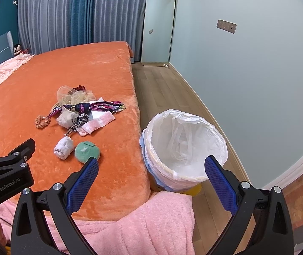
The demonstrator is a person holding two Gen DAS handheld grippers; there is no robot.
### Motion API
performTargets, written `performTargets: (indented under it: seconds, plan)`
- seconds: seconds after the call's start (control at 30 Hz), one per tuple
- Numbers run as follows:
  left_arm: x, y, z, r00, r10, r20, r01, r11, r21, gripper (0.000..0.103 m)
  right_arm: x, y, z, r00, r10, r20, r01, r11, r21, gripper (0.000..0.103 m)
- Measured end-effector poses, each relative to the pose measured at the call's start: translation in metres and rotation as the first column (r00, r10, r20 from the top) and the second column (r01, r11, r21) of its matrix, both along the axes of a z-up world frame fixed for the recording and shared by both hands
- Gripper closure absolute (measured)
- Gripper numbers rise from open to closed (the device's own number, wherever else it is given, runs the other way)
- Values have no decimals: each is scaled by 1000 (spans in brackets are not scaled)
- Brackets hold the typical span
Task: Collect trash
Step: 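Move both tools toward the white sock and green sponge on the bed, then grasp the white sock with the left tool while the right tool grasps the green sponge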
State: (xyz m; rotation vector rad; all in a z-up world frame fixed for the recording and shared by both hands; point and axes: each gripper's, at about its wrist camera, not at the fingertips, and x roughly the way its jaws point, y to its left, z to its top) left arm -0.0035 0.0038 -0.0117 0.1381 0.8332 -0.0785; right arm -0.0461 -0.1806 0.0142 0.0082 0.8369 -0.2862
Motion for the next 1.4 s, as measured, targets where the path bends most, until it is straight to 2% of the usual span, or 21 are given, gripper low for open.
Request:
performTargets:
  seconds: [0.7,0.83,0.93,1.1,1.4]
  plan:
    - [8,-2,-7,999,-39,18,39,999,-24,7,8,-4,-6,1000,-20,-2,20,1000,0,7]
    - [12,-6,-12,998,-57,30,57,998,4,7,14,-2,-11,1000,-17,-1,17,1000,3,7]
    - [19,-5,-18,998,-62,23,62,998,14,7,21,3,-19,1000,-5,-7,5,1000,8,7]
    - [35,7,-27,999,-54,-8,54,998,-15,7,38,17,-32,999,35,-23,-34,999,14,7]
    - [76,49,-65,997,4,-78,-5,1000,-15,7,83,50,-74,989,131,-74,-127,990,54,7]
